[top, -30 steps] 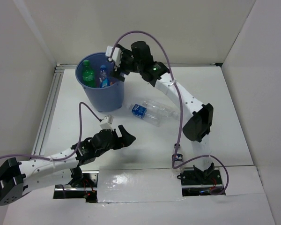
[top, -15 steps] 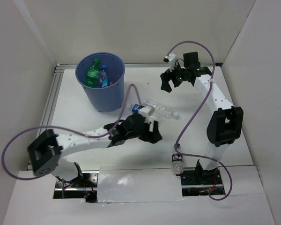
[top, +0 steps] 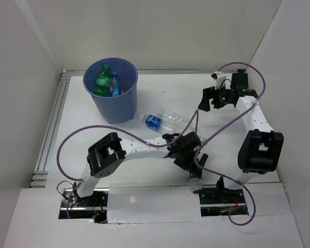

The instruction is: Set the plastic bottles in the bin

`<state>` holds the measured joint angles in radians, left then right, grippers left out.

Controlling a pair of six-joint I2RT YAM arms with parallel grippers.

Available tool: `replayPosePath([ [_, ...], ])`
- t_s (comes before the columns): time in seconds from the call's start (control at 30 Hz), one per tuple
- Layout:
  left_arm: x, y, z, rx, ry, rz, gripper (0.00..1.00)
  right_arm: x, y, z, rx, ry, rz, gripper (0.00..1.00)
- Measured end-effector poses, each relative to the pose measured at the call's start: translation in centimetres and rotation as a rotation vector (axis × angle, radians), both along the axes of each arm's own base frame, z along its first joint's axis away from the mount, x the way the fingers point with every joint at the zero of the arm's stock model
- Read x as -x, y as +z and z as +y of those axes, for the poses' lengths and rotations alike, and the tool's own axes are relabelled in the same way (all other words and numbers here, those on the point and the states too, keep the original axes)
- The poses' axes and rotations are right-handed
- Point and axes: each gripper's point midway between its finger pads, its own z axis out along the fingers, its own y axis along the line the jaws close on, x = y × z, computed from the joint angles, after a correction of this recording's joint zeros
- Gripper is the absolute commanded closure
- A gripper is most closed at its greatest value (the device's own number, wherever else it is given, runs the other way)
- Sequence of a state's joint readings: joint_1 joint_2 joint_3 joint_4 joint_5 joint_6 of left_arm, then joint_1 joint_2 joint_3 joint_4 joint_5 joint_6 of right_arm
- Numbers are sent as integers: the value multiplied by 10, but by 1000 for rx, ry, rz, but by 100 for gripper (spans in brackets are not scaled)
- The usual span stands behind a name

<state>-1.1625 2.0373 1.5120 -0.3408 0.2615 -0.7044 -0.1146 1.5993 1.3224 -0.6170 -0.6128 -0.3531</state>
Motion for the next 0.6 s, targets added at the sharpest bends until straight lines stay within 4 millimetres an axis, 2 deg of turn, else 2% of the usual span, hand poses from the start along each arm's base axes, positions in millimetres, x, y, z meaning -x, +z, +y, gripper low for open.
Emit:
replayPosePath([
  [0.1, 8, -6, -7, -55, -11, 15, 0, 5, 5, -2, -23, -6, -13, 0],
  [0.17, 11, -7, -11, -73, -15, 13, 9, 7, 4, -2, -34, -14, -12, 0],
  [0.2, 13, -8, -10, -83, -13, 15, 24, 8, 3, -2, -37, -17, -12, 0],
  [0.23, 14, -8, -10, -88, -9, 18, 33, 9, 1, -2, -42, -18, -9, 0],
  [0.3, 14, -7, -11, -89, 3, 23, 47, 12, -4, 0, -52, -21, 2, 0],
  [0.33, 15, -7, -12, -86, 3, 24, 59, 14, -6, 0, -59, -25, 8, 0],
  [0.4, 14, -2, -16, -64, 5, 29, 69, 15, -7, 1, -72, -24, 14, 0],
  [0.43, 13, 4, -17, -48, 10, 34, 83, 15, -6, 1, -77, -26, 15, 0],
  [0.47, 11, 6, -17, -48, 19, 22, 91, 15, -6, 1, -83, -26, 15, 0],
  [0.53, 11, -2, -9, -75, 13, 10, 100, 15, -4, 1, -97, -29, 16, 0],
  [0.57, 11, -9, -3, -95, 13, 10, 100, 15, -4, 1, -101, -31, 18, 0],
  [0.6, 14, -18, 5, -128, 12, 19, 95, 15, -4, 0, -105, -35, 20, 0],
])
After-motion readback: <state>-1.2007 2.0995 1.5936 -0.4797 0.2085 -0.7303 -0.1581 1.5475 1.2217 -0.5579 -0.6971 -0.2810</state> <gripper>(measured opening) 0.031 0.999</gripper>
